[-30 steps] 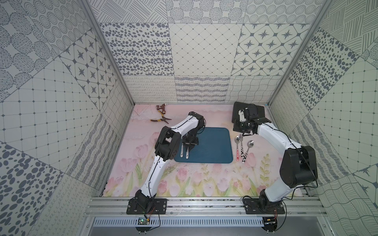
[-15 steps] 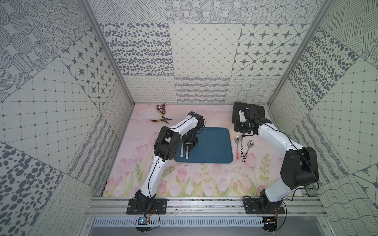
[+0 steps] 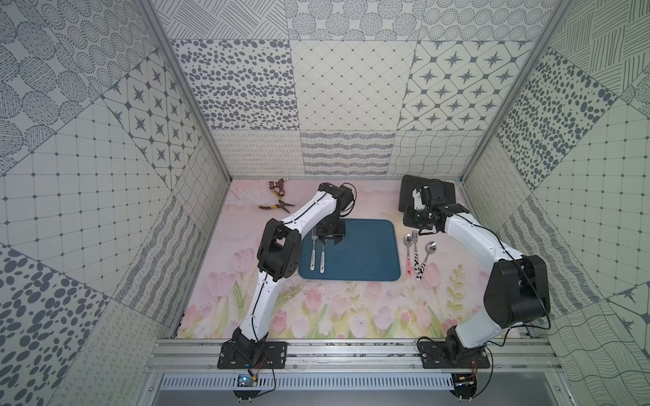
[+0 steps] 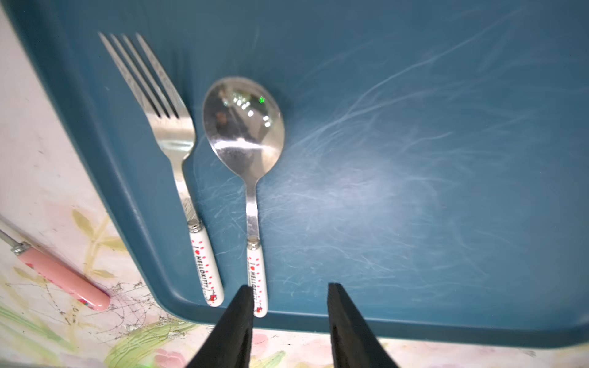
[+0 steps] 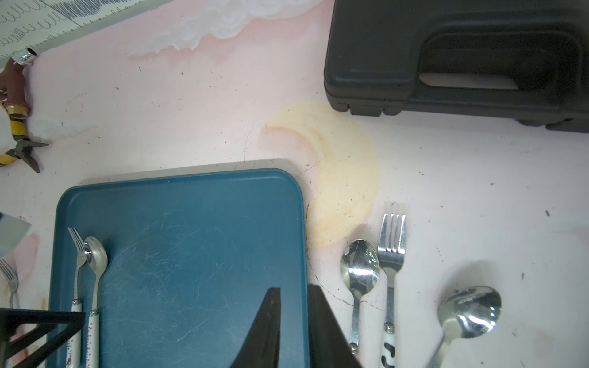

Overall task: Set the spoon and fork side by side
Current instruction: Place the spoon on the tray, then pick up the fork at the center of the board.

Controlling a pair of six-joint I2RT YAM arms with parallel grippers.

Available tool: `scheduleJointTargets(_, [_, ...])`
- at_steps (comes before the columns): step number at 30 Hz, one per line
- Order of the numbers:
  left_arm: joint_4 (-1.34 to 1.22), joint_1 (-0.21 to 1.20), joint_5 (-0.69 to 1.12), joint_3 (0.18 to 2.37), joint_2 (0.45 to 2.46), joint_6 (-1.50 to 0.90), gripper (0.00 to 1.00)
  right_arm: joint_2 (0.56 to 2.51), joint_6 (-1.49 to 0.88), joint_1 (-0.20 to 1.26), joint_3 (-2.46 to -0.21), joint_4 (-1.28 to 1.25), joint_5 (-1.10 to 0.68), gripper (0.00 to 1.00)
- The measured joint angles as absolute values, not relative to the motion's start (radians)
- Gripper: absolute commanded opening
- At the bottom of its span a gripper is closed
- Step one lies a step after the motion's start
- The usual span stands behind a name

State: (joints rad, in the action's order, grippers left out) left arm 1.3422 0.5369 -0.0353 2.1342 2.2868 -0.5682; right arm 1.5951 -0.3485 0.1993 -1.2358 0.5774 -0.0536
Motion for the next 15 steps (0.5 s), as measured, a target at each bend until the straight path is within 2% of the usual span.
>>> scheduleJointTargets(5, [1.332, 0.521, -0.075, 2.135, 2.176, -0.567, 0.51, 1.552, -0.367, 0.198, -1.179, 0.626, 0.014, 0.19])
scheduleJointTargets(10, [1.270, 0.494, -0.105, 1.990, 2.037, -0.567, 0.51, 1.560, -0.405, 0.190, -1.127, 0.713, 0.044, 0.19])
scheduleJointTargets(15, [1.224, 0.462, -0.105, 1.909, 1.990, -0.563, 0.49, 1.627, -0.421, 0.188, -1.141, 0.782, 0.052, 0.19])
